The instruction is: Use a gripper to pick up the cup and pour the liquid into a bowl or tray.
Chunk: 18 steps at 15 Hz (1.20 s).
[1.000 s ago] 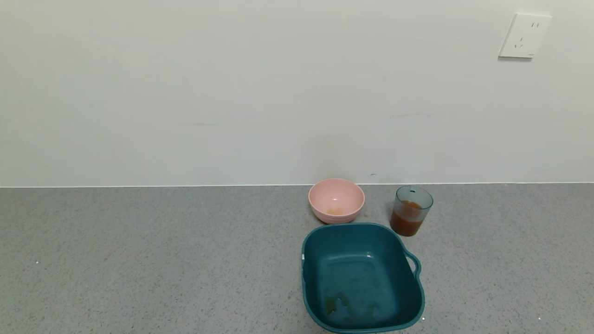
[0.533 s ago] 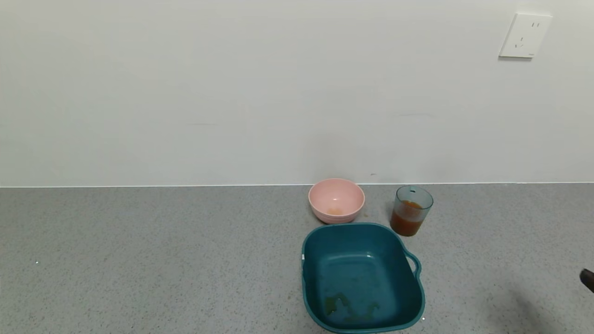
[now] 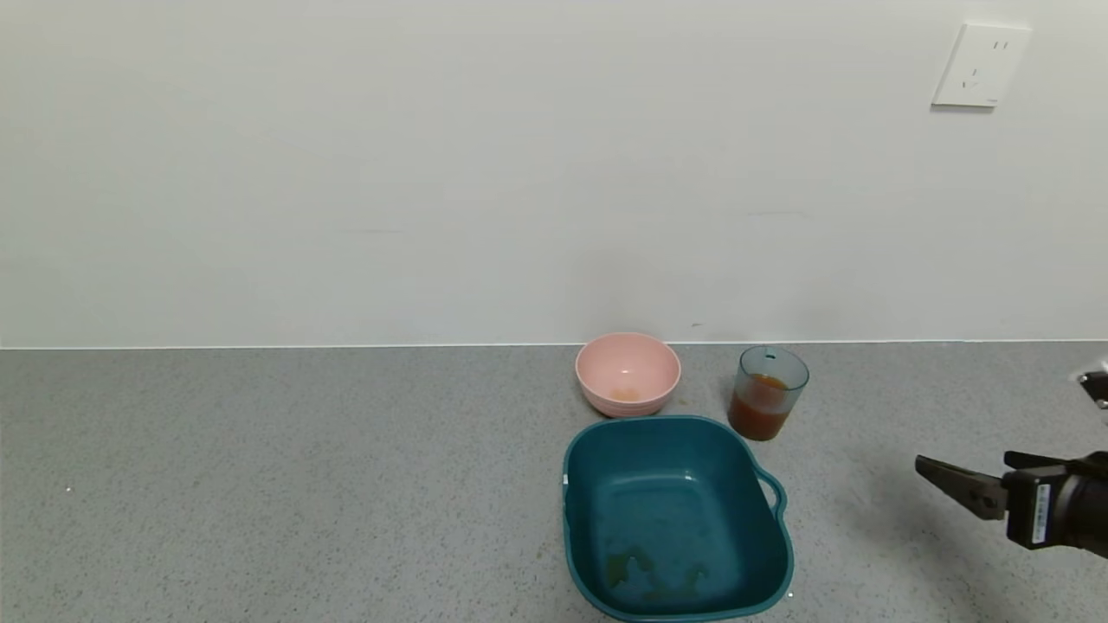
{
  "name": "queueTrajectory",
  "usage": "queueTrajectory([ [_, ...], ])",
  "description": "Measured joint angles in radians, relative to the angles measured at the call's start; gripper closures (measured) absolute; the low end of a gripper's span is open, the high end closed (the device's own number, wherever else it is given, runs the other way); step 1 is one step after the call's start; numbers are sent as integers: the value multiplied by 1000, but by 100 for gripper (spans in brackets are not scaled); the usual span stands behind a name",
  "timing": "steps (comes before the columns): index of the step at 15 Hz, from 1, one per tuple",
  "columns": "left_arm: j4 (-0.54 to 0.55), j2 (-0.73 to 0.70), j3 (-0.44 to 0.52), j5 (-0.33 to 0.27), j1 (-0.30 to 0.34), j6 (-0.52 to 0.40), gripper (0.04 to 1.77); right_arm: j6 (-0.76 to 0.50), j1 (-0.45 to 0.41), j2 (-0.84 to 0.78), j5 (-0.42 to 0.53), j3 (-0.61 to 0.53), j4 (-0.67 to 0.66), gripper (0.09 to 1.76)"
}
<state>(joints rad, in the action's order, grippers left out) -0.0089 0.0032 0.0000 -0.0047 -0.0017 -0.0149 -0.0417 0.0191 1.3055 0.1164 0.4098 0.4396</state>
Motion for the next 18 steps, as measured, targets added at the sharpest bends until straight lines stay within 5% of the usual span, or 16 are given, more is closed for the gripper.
queueTrajectory([
  [9,0,0,0,0,0,0,9,7,45,435,18,18,410,14],
  [18,0,0,0,0,0,0,9,20,95,653,13,139,516,14],
])
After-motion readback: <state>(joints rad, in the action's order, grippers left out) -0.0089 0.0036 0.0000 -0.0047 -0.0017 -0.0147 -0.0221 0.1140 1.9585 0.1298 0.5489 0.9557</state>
